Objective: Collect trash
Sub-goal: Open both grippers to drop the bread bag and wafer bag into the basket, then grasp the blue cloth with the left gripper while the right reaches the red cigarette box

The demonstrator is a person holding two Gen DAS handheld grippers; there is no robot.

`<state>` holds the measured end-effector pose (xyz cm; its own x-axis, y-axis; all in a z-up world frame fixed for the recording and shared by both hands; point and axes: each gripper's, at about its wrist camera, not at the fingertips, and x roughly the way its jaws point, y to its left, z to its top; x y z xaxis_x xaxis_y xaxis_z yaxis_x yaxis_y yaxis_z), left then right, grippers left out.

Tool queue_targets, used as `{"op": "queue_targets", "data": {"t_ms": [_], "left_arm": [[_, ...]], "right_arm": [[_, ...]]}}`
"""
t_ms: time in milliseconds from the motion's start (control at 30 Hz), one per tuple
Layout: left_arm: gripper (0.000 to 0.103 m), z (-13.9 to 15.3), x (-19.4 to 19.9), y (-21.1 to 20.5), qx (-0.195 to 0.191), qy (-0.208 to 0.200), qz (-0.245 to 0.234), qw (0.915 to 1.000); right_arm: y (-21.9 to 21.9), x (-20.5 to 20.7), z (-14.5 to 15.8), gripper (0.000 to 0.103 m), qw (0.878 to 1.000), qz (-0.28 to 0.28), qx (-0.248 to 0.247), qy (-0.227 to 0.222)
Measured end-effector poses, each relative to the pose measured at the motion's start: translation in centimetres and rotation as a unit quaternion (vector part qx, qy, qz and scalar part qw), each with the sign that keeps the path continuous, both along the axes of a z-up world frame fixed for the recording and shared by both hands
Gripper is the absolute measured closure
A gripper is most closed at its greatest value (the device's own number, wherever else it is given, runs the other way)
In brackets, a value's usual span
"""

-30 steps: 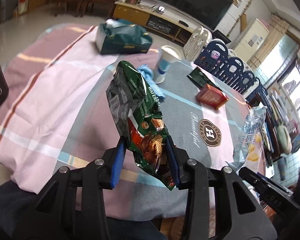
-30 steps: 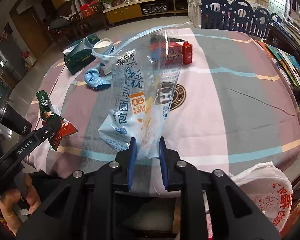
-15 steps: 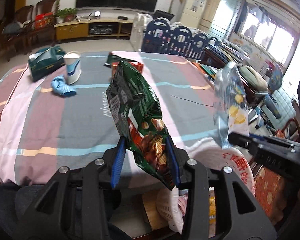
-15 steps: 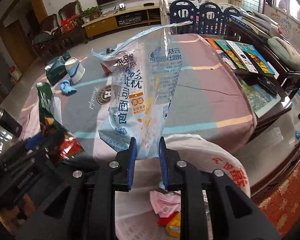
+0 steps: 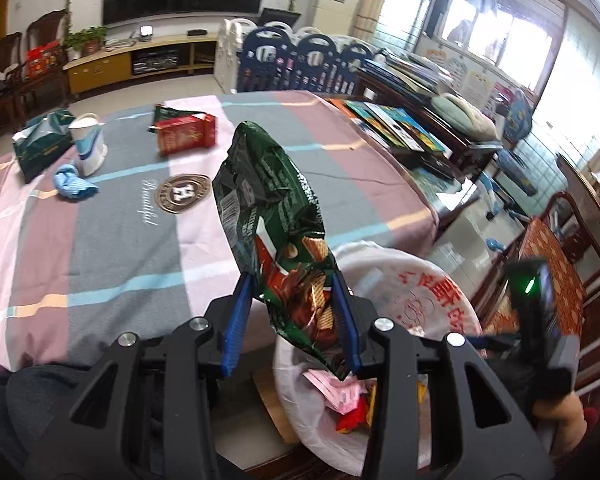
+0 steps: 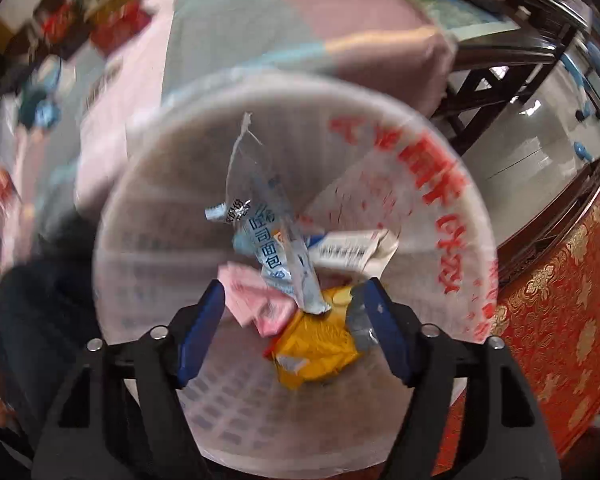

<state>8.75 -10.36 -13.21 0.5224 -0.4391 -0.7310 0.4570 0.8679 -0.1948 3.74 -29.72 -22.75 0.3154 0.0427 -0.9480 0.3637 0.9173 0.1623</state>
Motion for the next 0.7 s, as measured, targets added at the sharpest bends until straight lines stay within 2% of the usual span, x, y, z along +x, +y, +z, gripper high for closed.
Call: {"op": "queue_targets", "data": {"t_ms": [67, 133, 167, 267, 367, 433, 467, 500, 533, 633, 700], "left_arm": [[0.062, -0.6, -0.4, -1.2, -0.006, 0.022, -0.028, 0.9994], [0.062, -1.5, -0.8, -2.6, -0.018, 0.05, -0.061, 0.9967], [0.062, -1.9, -1.0, -3.4, -0.019, 0.059, -0.078, 0.9951], [0.062, -2.8, -2.0, -6.7, -0.013, 0.064, -0.148, 0.9869], [0.06, -3.9, -3.2, -9.9, -0.01, 0.079, -0.216, 0.9731], [0.055, -4.8, -4.0, -11.4, -0.004, 0.084, -0.247, 0.9653], [0.042, -5.1, -4.2, -11.9, 0.0, 0.084, -0.26, 0.9621], [0.026, -5.4, -4.4, -12.1, 0.004, 0.081, -0.265, 0.9609], [0.021, -5.6, -4.5, -12.2, 0.009, 0.075, -0.264, 0.9615], [0.016, -5.9, -4.4, -11.4, 0.013, 0.069, -0.257, 0.9639], [0.014, -5.9, -3.7, -10.5, 0.009, 0.073, -0.233, 0.9697]], "right_arm": [[-1.2, -0.8, 2.5, 0.027, 0.997, -0.037, -0.021, -0.059], [-2.7, -1.7, 5.0, 0.019, 0.989, -0.082, -0.047, -0.113], [-3.5, -2.1, 6.2, 0.018, 0.984, -0.104, -0.054, -0.137], [-5.6, -3.2, 8.2, 0.017, 0.971, -0.148, -0.056, -0.18], [-7.3, -3.9, 9.4, 0.017, 0.96, -0.184, -0.058, -0.201], [-8.1, -4.0, 9.7, 0.016, 0.958, -0.197, -0.052, -0.203], [-8.3, -4.0, 9.8, 0.016, 0.957, -0.2, -0.048, -0.202], [-8.4, -3.9, 9.8, 0.016, 0.958, -0.202, -0.045, -0.199], [-8.4, -3.8, 9.6, 0.016, 0.958, -0.203, -0.042, -0.196], [-7.9, -3.4, 8.8, 0.016, 0.962, -0.199, -0.032, -0.184], [-7.3, -2.9, 8.1, 0.016, 0.965, -0.192, -0.026, -0.176]]}}
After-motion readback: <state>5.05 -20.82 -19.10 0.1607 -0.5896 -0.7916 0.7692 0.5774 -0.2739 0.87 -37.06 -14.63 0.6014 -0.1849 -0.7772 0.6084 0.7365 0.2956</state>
